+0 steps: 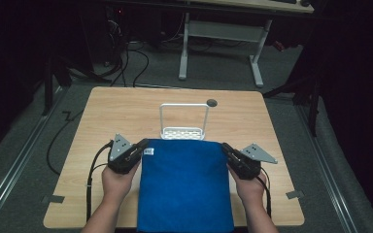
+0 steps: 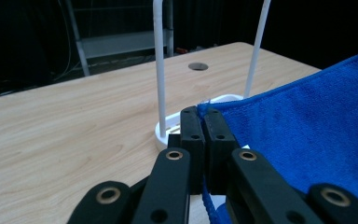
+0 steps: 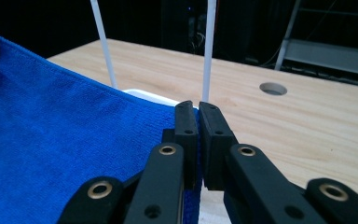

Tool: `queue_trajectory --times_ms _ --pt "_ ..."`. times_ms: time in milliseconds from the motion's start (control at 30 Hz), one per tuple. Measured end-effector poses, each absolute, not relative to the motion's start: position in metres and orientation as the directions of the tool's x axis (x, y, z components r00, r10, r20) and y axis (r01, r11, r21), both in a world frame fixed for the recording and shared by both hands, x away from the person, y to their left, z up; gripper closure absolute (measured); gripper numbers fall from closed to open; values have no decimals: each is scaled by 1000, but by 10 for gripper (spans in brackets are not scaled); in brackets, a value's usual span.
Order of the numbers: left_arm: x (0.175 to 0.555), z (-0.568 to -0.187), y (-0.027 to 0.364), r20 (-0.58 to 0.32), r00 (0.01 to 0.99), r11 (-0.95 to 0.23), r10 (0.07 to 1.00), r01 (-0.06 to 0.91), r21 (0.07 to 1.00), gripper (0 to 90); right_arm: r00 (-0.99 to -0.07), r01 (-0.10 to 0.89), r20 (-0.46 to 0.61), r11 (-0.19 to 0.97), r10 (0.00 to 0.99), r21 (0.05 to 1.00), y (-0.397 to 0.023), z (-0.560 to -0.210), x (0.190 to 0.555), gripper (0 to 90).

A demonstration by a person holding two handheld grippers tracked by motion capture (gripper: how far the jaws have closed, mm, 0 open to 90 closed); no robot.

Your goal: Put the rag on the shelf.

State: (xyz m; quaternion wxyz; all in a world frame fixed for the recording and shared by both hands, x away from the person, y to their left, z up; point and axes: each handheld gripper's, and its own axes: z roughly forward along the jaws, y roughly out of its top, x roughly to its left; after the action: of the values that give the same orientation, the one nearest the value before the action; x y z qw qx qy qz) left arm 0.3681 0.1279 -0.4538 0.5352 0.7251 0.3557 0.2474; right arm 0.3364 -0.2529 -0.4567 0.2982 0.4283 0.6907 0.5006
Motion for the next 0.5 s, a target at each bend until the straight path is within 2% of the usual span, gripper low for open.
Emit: queue_trajectory --times_ms 500 --pt "345 -421 129 9 635 -120 773 133 984 885 -464 173 0 91 886 981 -254 -421 316 872"
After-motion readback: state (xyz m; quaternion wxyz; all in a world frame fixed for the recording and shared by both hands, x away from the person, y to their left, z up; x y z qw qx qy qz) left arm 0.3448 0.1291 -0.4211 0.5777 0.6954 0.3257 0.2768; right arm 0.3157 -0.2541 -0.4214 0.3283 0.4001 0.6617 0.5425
